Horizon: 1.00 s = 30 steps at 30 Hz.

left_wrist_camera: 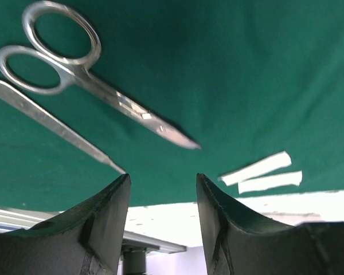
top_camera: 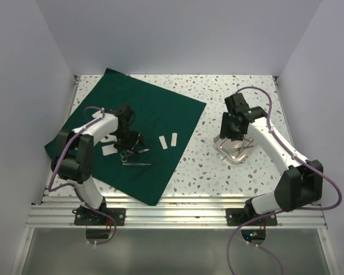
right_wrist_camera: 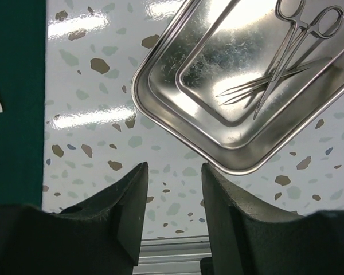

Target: Prepare the surgical pack

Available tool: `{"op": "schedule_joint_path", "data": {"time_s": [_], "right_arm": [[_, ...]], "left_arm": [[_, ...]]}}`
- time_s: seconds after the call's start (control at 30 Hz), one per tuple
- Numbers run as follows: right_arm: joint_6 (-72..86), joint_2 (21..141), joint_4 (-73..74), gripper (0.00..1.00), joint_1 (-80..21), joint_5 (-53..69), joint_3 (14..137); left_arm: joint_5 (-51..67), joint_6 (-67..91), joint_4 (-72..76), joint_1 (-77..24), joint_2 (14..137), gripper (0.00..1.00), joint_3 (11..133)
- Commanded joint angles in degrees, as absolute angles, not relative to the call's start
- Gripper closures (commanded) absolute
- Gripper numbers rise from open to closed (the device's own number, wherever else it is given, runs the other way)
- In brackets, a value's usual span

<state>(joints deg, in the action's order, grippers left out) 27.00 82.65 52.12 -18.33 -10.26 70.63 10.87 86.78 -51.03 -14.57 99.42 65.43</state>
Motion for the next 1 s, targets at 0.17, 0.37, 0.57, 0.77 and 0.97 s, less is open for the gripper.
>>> {"op": "schedule_joint_path", "data": {"time_s": [0.17,0.37,0.57,0.77,0.97], "right_arm": [[23.73,80.68,51.16,0.54,-18.28,-7.39,70.84],[23.12,81.56,50.28,0.54,-18.28,-5.63,70.4],[22.94,82.35,49.75,0.54,-18.28,-4.83,70.14],[22.76,82.27,49.31,0.54,-18.19,-4.66,69.79],[22.85,82.09,49.39,0.54,-18.28,-4.48,69.52]], "left_arm": [[8.79,95.44,-49.13,-13.54,102.83,0.49,66.53],[7.56,95.98,-50.71,-13.54,105.2,0.5,68.99],[6.15,97.12,-50.8,-13.45,106.0,0.54,68.82],[5.01,97.12,-50.63,-13.53,107.05,0.62,68.03],[4.39,97.65,-49.22,-13.54,107.23,0.66,66.18]]}}
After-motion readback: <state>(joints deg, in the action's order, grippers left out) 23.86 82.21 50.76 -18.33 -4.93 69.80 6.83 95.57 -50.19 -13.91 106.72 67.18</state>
